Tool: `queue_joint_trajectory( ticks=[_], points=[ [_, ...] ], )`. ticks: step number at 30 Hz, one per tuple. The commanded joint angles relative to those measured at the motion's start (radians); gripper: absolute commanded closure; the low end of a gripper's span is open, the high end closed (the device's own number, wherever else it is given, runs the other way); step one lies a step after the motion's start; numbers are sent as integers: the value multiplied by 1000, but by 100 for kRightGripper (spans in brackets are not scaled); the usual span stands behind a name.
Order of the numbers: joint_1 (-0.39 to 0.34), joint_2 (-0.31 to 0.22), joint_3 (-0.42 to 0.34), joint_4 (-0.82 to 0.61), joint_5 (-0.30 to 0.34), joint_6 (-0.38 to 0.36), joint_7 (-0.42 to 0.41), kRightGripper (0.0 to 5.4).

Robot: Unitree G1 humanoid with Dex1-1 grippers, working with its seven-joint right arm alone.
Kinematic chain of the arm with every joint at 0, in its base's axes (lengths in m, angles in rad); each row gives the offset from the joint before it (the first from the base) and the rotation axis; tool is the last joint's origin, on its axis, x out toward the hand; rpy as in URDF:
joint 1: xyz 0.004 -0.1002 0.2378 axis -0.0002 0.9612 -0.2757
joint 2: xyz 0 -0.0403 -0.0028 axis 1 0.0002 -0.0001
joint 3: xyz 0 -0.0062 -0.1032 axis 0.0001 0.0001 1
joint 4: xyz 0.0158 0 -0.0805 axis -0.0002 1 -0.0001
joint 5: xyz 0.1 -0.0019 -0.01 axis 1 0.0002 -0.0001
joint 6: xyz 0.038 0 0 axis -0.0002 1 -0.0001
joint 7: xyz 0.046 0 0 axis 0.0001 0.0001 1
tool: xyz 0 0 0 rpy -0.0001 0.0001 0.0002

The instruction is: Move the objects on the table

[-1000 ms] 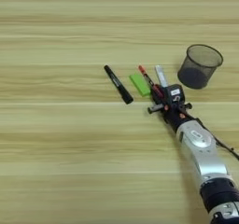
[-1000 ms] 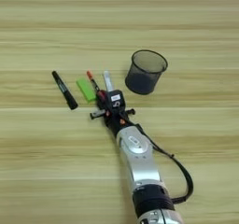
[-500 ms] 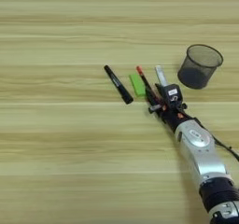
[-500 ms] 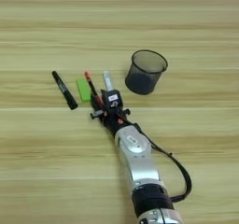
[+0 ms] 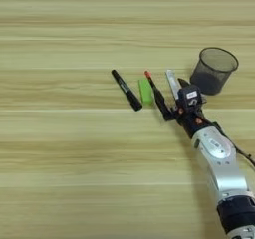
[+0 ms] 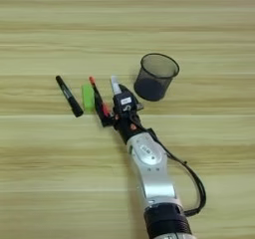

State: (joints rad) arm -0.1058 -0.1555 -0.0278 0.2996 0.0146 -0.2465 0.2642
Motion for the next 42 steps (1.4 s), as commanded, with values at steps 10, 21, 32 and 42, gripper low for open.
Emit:
queue_joint_trajectory(
  ticks=[10,21,32,42],
  points=[
    [-26,-53,-82,-46,8,15,-46,4],
    [-63,-52,-90,63,5,4,-62,4],
    [-87,-54,-92,122,1,-14,-82,4],
    [-92,-44,-91,140,29,7,-64,4]
  ],
)
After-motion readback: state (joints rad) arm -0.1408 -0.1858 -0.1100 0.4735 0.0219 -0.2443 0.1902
